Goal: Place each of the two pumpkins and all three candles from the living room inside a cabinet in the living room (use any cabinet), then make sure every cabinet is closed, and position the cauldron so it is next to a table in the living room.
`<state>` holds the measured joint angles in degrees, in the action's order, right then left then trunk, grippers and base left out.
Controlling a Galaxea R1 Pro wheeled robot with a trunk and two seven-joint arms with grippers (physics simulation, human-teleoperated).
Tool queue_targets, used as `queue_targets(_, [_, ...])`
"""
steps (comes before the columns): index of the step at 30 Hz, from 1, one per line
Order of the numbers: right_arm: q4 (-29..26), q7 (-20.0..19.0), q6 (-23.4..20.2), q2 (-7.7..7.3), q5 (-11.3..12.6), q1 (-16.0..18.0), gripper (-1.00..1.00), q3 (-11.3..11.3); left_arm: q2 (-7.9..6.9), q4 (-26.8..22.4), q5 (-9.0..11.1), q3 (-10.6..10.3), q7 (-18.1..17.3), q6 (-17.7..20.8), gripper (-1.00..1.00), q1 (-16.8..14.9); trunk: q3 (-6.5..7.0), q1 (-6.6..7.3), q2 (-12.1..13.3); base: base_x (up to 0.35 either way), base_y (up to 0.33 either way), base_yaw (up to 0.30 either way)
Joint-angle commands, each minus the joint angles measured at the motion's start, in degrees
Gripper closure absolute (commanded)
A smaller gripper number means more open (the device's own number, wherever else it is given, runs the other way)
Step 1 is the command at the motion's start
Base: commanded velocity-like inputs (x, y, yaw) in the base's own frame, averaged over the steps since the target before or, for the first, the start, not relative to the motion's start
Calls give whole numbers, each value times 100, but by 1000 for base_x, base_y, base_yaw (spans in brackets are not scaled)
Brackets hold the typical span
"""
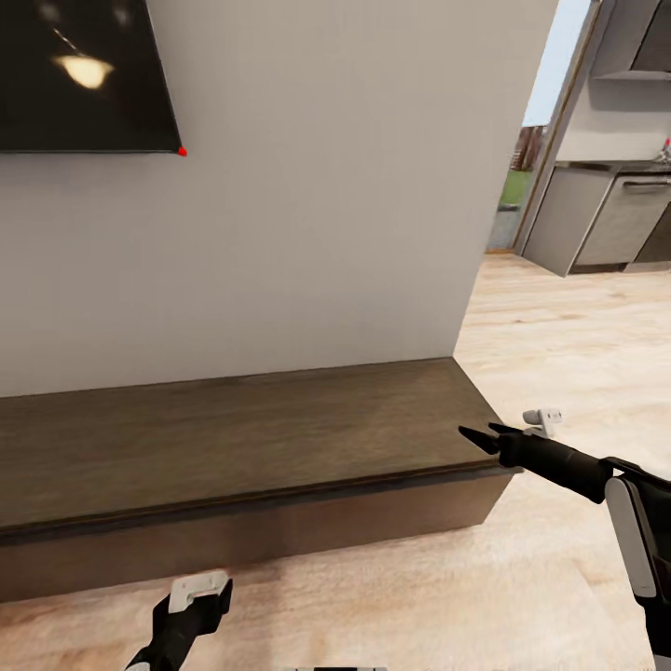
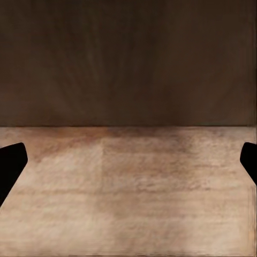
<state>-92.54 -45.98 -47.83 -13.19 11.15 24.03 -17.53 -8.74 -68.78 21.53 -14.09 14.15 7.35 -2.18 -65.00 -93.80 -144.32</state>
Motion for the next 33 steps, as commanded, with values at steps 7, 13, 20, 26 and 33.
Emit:
queue_targets(7, [-1,-12,-35,1,5,4,-100,6,8,-381,146,16,69,663,-100,234,118,9,2,-5,2,-157])
queue_targets(13, [-1,-8,-65,1,2,2,-100,12,10,-572,332,38,84,1093,-100,272,299,24,10,-1,0,-152])
queue_targets(20, [-1,-2,-78,8,-17,-2,-100,34,279,-1033,463,170,88,2170,-100,268,511,42,19,0,0,-146])
queue_targets(26, [-1,1,-131,-1,-32,27,-100,22,564,-1345,491,215,82,3065,-100,254,604,48,22,-2,0,-153])
queue_targets(33, [-1,1242,-442,-14,-188,97,-100,24,1066,-1400,418,177,97,3434,-100,108,656,48,22,-273,-18,-193])
